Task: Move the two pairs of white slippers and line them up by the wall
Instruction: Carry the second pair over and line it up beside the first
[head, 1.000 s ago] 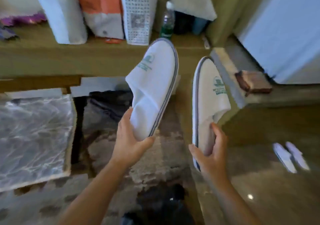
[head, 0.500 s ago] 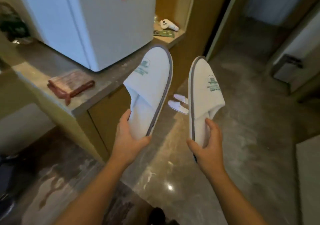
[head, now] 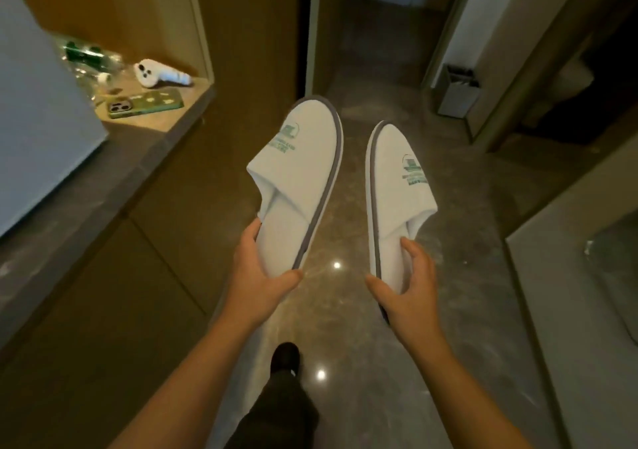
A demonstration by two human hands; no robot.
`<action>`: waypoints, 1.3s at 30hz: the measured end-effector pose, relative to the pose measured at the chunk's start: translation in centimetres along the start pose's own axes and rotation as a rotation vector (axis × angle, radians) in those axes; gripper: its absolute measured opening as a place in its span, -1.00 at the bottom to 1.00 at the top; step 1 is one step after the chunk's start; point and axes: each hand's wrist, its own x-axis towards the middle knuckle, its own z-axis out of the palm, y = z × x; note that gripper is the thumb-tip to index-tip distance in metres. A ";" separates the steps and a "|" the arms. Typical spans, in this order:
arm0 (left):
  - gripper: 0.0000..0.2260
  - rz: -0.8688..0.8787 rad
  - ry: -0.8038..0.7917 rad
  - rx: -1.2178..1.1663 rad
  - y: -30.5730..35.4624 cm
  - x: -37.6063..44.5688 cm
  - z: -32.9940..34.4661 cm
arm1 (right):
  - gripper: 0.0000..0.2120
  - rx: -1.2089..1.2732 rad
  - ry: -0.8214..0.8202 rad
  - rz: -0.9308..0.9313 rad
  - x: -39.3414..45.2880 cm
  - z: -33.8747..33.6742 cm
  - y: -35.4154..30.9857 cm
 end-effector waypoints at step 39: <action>-0.25 -0.616 0.511 0.156 2.9 67.7 26.9 | -0.34 -0.241 -0.635 0.054 84.5 9.0 16.3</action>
